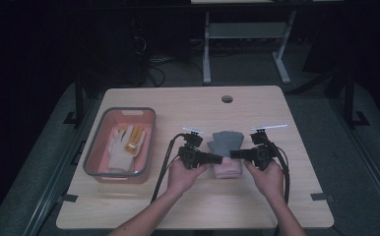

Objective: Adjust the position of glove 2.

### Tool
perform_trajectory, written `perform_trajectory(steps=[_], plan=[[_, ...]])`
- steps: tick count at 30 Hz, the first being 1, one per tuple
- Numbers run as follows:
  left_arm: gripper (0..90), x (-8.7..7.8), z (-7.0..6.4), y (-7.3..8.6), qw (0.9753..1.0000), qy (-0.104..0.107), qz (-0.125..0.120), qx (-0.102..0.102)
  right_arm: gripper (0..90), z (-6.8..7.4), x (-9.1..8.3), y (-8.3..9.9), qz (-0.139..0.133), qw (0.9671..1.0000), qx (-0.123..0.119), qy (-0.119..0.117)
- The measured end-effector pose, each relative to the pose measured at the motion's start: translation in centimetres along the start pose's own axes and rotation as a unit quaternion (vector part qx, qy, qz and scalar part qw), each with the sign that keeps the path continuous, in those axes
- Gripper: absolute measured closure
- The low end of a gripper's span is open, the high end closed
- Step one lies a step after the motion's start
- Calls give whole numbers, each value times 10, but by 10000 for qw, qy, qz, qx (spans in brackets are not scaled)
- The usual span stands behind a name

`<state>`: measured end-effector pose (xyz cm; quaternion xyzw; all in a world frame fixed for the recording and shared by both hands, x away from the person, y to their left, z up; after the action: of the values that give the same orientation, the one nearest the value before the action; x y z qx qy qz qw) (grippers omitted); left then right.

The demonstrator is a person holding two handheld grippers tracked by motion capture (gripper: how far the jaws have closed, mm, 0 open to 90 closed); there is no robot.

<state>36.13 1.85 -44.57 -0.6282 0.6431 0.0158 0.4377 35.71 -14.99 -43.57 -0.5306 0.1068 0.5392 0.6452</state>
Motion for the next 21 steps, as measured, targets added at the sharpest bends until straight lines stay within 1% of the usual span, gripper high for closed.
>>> perform_trajectory(steps=[2, 7, 8, 9, 11, 15, 19, 20, 21], plan=[[715, -5, 3, 0, 10000, 16, -24, -41, 734, 4, 2, -3, -4, 10000, -33, -13], [715, -18, 8, -3, 9999, -8, -83, -57, 736, 13, 7, -12, -27, 9999, -81, -100], [715, -21, 9, -3, 10000, -9, -79, -32, 736, 15, 8, -14, -20, 9999, -109, -112], [715, -23, 10, -4, 9999, -5, -101, -65, 737, 17, 9, -15, -14, 9999, -113, -116], [715, -27, 12, -5, 9999, -4, -118, -61, 736, 20, 10, -18, -27, 9998, -164, -137], [715, -37, 15, -7, 9998, -31, -173, -58, 737, 27, 13, -26, -65, 9995, -183, -234], [715, -45, 17, -9, 9997, -55, -226, -50, 738, 33, 16, -30, -88, 9993, -254, -251], [715, -47, 18, -9, 9998, -52, -203, -42, 738, 35, 17, -32, -93, 9993, -234, -274], [714, -48, 18, -9, 9997, -63, -246, -45, 738, 36, 17, -32, -95, 9992, -260, -275]])
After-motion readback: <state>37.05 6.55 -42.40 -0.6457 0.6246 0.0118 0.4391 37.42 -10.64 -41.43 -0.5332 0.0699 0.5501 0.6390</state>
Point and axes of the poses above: each handheld gripper's, and its own axes: x roughly forward along the jaws, y roughly out of its underside, z roughly to its left, the point moved 5 cm from there along x, roughly forward along the jaws, and after that the axes turned 5 degrees about -x, right-handed, at the moved point
